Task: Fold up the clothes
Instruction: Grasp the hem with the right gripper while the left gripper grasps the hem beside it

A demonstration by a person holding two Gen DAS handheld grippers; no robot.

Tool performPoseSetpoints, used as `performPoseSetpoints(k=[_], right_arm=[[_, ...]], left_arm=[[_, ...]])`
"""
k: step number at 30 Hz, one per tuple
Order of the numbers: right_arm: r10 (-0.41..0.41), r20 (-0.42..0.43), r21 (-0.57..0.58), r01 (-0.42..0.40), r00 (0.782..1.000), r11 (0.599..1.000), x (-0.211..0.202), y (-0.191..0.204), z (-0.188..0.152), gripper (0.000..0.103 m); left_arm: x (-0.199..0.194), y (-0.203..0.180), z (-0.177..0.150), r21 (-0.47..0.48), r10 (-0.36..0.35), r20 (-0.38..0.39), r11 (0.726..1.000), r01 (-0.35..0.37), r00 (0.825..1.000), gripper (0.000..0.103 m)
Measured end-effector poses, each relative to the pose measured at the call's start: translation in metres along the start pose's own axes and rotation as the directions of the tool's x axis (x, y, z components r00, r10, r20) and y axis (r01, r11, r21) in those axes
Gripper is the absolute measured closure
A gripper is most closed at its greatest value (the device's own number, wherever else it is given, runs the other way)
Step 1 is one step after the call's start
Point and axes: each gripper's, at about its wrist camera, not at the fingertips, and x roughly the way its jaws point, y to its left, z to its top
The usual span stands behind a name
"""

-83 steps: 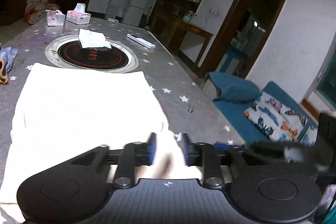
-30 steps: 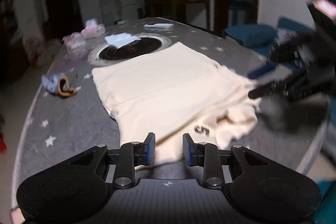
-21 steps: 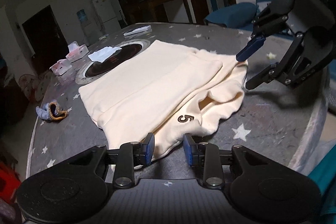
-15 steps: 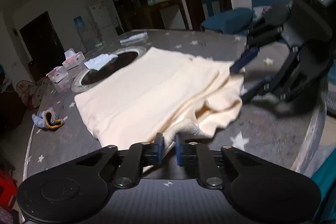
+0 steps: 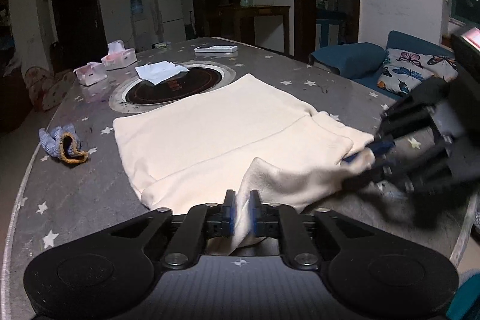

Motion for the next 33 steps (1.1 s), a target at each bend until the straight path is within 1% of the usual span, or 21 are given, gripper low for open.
performPoseSetpoints(k=[2,4,6,8,9,10,11,12,13,14,15,20,26,29,33], right_arm=[[0.014,0.009,0.05,-0.015,1.0,0.999,-0.002,-0.009,0.002,0.09],[0.022,0.013,0.089,-0.023,1.0,0.996,-0.002,-0.016,0.005,0.09],[0.021,0.018,0.101,-0.023,1.0,0.995,-0.002,-0.018,0.006,0.09],[0.018,0.021,0.099,-0.02,1.0,0.995,-0.001,-0.017,0.007,0.091],[0.017,0.021,0.098,-0.019,1.0,0.995,-0.001,-0.017,0.007,0.091],[0.014,0.021,0.098,-0.016,1.0,0.995,-0.001,-0.016,0.007,0.091],[0.007,0.022,0.099,-0.01,1.0,0.995,-0.001,-0.015,0.007,0.092],[0.002,0.025,0.101,-0.004,1.0,0.995,-0.001,-0.014,0.007,0.092],[-0.002,0.031,0.103,-0.002,1.0,0.995,-0.002,-0.013,0.006,0.092],[-0.005,0.038,0.105,0.001,0.999,0.994,-0.004,-0.012,0.006,0.093],[-0.007,0.047,0.105,0.002,0.999,0.994,-0.007,-0.01,0.005,0.093],[-0.012,0.09,0.087,0.004,0.996,0.996,-0.03,0.0,0.007,0.093],[0.041,0.093,0.045,-0.045,0.995,0.998,-0.084,0.021,0.005,0.093],[0.091,0.082,0.039,-0.095,0.992,0.995,-0.114,0.037,0.004,0.093],[0.12,0.068,0.05,-0.124,0.99,0.991,-0.129,0.04,0.011,0.093]], left_arm=[[-0.006,-0.001,-0.006,0.025,0.002,-0.003,1.0,-0.002,1.0,0.082],[-0.011,-0.005,-0.012,0.061,0.011,-0.005,0.998,-0.01,1.0,0.064],[-0.012,-0.01,-0.018,0.104,0.025,-0.011,0.994,-0.024,1.0,0.059],[-0.011,-0.013,-0.023,0.14,0.038,-0.024,0.99,-0.034,0.999,0.059],[-0.009,-0.013,-0.025,0.153,0.043,-0.029,0.988,-0.038,0.999,0.06],[-0.007,-0.013,-0.026,0.16,0.041,-0.034,0.987,-0.035,0.999,0.067],[-0.006,-0.013,-0.027,0.163,0.034,-0.038,0.986,-0.028,0.999,0.071],[-0.005,-0.012,-0.028,0.167,0.037,-0.037,0.985,-0.03,0.999,0.08],[-0.006,-0.011,-0.028,0.168,0.041,-0.034,0.985,-0.034,0.999,0.092],[-0.007,-0.009,-0.027,0.159,0.031,-0.035,0.987,-0.025,0.999,0.096],[-0.01,-0.007,-0.026,0.139,0.01,-0.035,0.99,-0.005,0.999,0.098],[-0.037,-0.013,-0.028,0.131,-0.032,-0.011,0.991,0.033,0.999,0.099],[-0.1,-0.027,-0.034,0.104,-0.107,0.035,0.989,0.103,0.994,0.099],[-0.114,-0.032,-0.032,0.106,-0.114,0.041,0.988,0.109,0.993,0.099],[-0.129,-0.038,-0.027,0.114,-0.114,0.043,0.987,0.109,0.993,0.099]])
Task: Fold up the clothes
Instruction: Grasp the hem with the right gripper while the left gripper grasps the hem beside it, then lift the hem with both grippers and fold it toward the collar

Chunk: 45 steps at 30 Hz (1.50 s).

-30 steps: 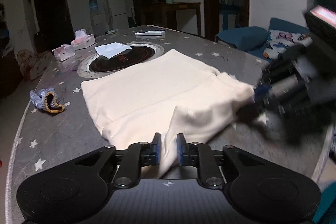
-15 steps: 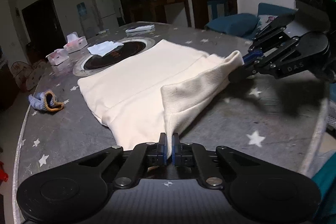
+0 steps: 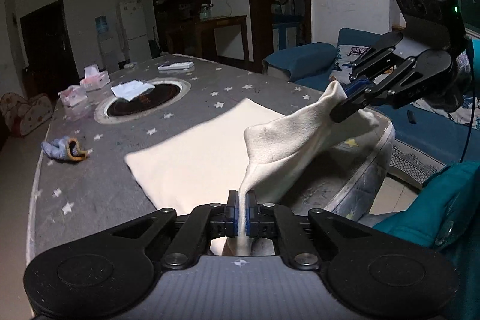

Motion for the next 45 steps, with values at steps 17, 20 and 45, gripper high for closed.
performPoseSetpoints(k=[17,20,45], right_arm=[[-0.14,-0.067,0.121,0.147,0.988,0.982,0.116,-0.13,0.058,0.093],[-0.176,-0.096,0.173,0.191,0.98,0.966,0.15,-0.145,0.046,0.093],[-0.178,-0.066,0.319,0.19,0.982,0.929,0.158,-0.142,0.028,0.083]], left_arm=[[0.156,0.09,0.07,-0.056,0.182,-0.085,0.981,-0.187,0.98,0.098],[0.191,0.1,0.062,-0.09,0.218,-0.125,0.969,-0.23,0.968,0.094],[0.218,0.118,0.056,-0.35,0.101,-0.151,0.925,-0.149,0.983,0.083]])
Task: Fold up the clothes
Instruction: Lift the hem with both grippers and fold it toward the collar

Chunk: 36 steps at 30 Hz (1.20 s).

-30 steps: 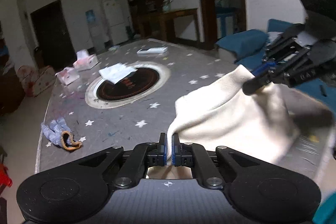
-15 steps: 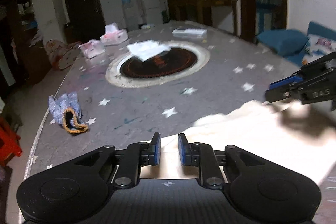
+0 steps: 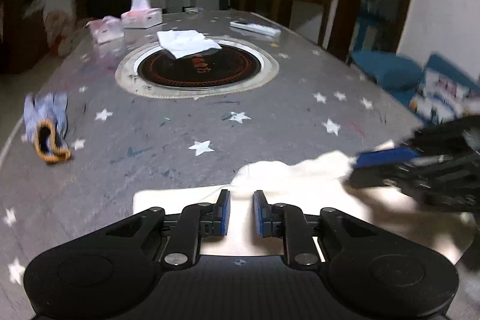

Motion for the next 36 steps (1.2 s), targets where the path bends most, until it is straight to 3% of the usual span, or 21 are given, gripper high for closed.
performPoseSetpoints(k=[6,9,14,17,22,26,30,34,36], right_arm=[[-0.03,-0.013,-0.001,0.03,0.999,1.0,-0.024,-0.004,-0.031,0.085],[-0.045,-0.01,0.059,0.045,0.999,0.997,-0.025,-0.022,-0.039,0.1],[-0.08,0.023,0.064,0.078,0.997,0.995,-0.035,-0.03,-0.031,0.098],[-0.078,0.0,0.037,0.078,0.997,0.996,-0.028,-0.027,-0.03,0.098],[-0.117,-0.005,0.068,0.117,0.993,0.991,-0.015,-0.033,-0.024,0.098],[-0.074,0.024,0.031,0.073,0.997,0.997,-0.017,-0.019,-0.014,0.097],[-0.111,-0.043,-0.015,0.11,0.993,0.994,0.007,-0.013,-0.013,0.097],[-0.108,-0.004,-0.032,0.108,0.994,0.994,-0.007,-0.005,-0.012,0.096],[-0.067,0.012,-0.08,0.068,0.998,0.994,-0.024,0.01,-0.015,0.096]], left_arm=[[-0.014,-0.003,-0.007,0.016,0.008,0.034,1.0,-0.008,0.999,0.083],[-0.024,-0.005,-0.009,0.021,0.01,0.048,1.0,-0.011,0.999,0.083],[-0.04,-0.009,-0.012,0.029,0.014,0.072,0.999,-0.016,0.997,0.083],[-0.059,-0.015,-0.022,0.05,-0.003,0.088,0.999,-0.001,0.996,0.083],[-0.074,-0.017,-0.042,0.059,0.016,0.066,0.998,-0.02,0.998,0.083],[-0.077,-0.012,-0.05,0.042,0.015,0.056,0.999,-0.018,0.998,0.083],[-0.076,-0.01,-0.054,0.022,0.018,0.042,1.0,-0.018,0.999,0.083],[-0.084,-0.015,-0.053,0.023,0.011,0.054,1.0,-0.012,0.999,0.083],[-0.091,-0.022,-0.051,0.03,-0.013,0.073,0.999,0.011,0.997,0.083]])
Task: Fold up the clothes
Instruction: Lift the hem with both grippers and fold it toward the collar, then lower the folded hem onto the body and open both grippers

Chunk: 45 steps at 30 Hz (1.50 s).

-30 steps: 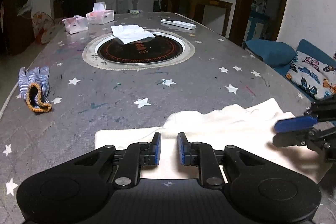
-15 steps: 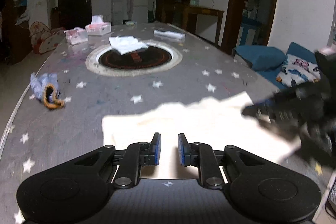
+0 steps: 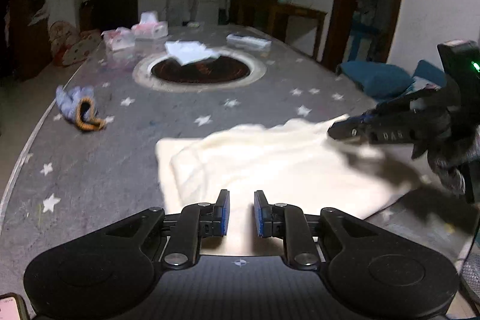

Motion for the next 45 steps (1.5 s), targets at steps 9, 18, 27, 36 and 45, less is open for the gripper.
performPoseSetpoints(k=[9,18,27,36,45], right_arm=[[0.07,-0.025,-0.113,-0.072,0.997,0.991,-0.035,0.049,-0.042,0.096],[0.03,0.007,-0.013,-0.03,1.0,0.999,-0.052,0.025,-0.051,0.096],[0.023,0.024,0.067,-0.024,0.999,0.997,-0.053,0.004,-0.051,0.093],[0.002,0.008,0.086,-0.002,1.0,0.996,-0.037,-0.008,-0.04,0.09],[-0.051,-0.034,0.126,0.055,0.998,0.991,-0.003,-0.032,-0.027,0.088]], left_arm=[[0.021,-0.036,-0.012,0.036,-0.093,-0.043,0.995,0.095,0.995,0.083],[0.011,-0.023,-0.015,-0.007,-0.063,-0.037,0.998,0.062,0.997,0.083],[0.009,-0.001,-0.015,-0.089,-0.048,-0.033,0.995,0.045,0.998,0.083],[0.011,0.018,0.0,-0.141,-0.033,-0.007,0.989,0.031,0.999,0.082],[0.038,0.037,0.012,-0.183,-0.008,-0.029,0.983,0.003,1.0,0.079]])
